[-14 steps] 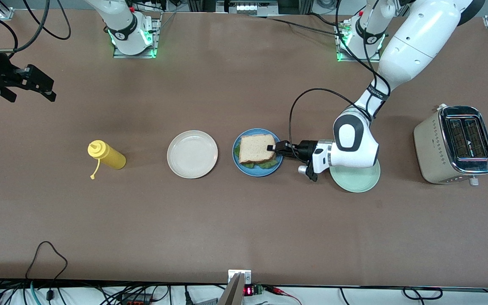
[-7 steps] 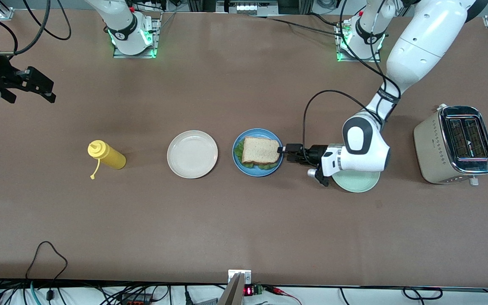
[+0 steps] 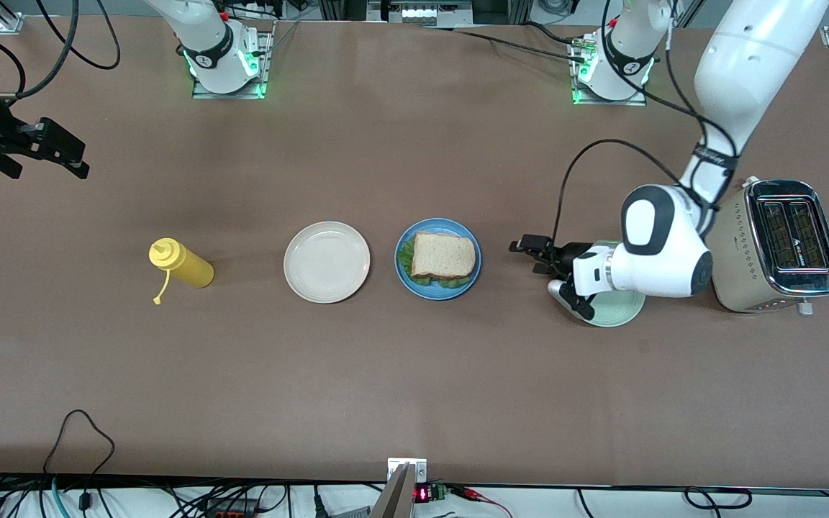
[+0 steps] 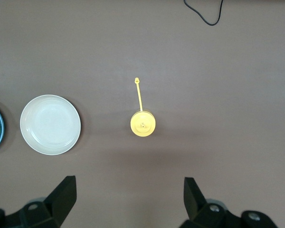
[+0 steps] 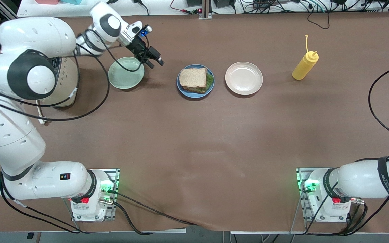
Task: Make sandwich in blue plate with both arms
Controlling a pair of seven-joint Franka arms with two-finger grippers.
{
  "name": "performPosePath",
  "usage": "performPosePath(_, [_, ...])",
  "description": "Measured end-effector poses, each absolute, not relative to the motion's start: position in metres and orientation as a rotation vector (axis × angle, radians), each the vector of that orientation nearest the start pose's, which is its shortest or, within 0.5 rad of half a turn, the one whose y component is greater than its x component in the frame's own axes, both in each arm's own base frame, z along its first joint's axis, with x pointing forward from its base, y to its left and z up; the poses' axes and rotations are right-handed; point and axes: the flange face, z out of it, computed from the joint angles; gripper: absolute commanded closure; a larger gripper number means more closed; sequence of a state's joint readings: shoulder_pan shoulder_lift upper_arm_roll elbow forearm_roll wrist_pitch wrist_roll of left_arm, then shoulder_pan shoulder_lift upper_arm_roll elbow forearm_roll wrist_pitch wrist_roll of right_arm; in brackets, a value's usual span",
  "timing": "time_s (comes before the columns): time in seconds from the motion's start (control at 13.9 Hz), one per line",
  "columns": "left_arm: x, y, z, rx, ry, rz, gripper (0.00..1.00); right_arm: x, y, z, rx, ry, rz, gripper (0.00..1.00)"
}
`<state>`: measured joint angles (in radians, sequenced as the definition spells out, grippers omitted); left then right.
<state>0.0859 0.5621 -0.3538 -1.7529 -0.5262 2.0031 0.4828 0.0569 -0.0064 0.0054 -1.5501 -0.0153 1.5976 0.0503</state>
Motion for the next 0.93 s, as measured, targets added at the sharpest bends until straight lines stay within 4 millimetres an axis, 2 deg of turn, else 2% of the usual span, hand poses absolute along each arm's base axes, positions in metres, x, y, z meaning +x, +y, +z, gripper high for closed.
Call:
performPosePath(0.14, [0.608, -0.167, 0.285, 2.565, -0.579, -0.364, 0.00, 0.554, 0.032, 0.640, -3.154, -0.016, -0.069, 0.00])
performPosePath(0.36, [0.604, -0.133, 0.307, 2.794, -0.615, -0.489, 0.00, 0.554, 0.033, 0.637, -3.154, -0.020, -0.048, 0.00])
performPosePath(0.5, [0.600, -0.120, 0.336, 2.905, -0.598, -0.533, 0.00, 0.554, 0.035, 0.635, -3.155, -0.026, -0.031, 0.00])
performPosePath(0.65, [0.596, -0.113, 0.382, 2.997, -0.569, -0.565, 0.00, 0.552, 0.036, 0.633, -3.154, -0.028, -0.004, 0.00])
performPosePath(0.93, [0.593, -0.102, 0.496, 3.086, -0.490, -0.561, 0.00, 0.538, 0.043, 0.631, -3.089, -0.032, 0.165, 0.00])
